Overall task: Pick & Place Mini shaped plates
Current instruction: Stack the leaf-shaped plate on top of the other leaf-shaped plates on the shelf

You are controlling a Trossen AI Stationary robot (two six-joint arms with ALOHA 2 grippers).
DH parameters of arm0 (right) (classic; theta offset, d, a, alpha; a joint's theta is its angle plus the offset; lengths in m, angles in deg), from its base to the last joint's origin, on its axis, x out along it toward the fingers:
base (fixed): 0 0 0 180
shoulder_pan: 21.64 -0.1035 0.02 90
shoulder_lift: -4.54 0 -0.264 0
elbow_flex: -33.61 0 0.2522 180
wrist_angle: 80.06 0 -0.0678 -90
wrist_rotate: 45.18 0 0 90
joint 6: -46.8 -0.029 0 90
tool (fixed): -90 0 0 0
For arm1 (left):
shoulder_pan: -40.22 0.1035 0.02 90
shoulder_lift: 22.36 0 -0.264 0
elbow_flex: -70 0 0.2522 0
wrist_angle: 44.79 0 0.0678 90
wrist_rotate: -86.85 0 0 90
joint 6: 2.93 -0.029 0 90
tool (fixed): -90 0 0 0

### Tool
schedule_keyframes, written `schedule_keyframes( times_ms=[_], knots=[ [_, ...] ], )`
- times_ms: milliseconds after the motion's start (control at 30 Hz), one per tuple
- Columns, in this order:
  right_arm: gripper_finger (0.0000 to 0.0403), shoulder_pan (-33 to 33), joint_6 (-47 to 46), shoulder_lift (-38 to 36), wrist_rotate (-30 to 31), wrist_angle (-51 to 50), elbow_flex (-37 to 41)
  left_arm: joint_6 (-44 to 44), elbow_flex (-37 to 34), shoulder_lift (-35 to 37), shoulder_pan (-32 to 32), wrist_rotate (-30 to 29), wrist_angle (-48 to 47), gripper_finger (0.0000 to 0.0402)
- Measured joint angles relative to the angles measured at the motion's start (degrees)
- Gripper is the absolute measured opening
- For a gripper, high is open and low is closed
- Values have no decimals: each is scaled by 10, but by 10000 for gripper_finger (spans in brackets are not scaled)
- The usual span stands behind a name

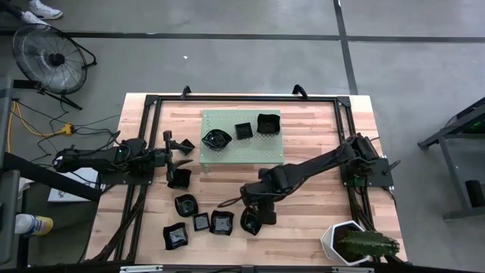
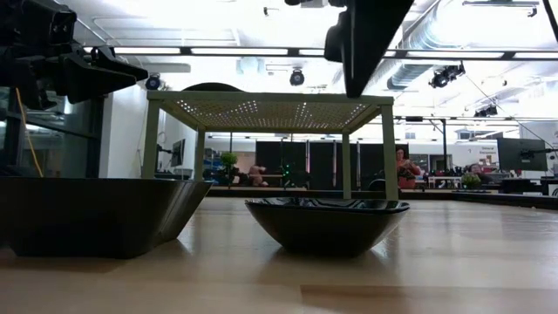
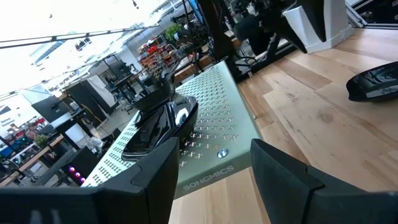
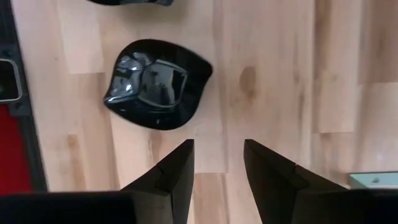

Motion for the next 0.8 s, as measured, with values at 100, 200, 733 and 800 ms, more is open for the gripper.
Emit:
schedule_keyframes(
  times_ms=[100,200,733,800],
  knots=[
    [135,0,-1,7,-17,0,0,0,0,0,0,0,0,193],
    [133,0,-12,14,-32,1,0,0,0,0,0,0,0,193],
    [135,2,-37,55,-85,23,0,0,0,0,0,0,0,193],
    [134,2,-42,55,-85,23,0,0,0,0,0,0,0,193]
  ],
)
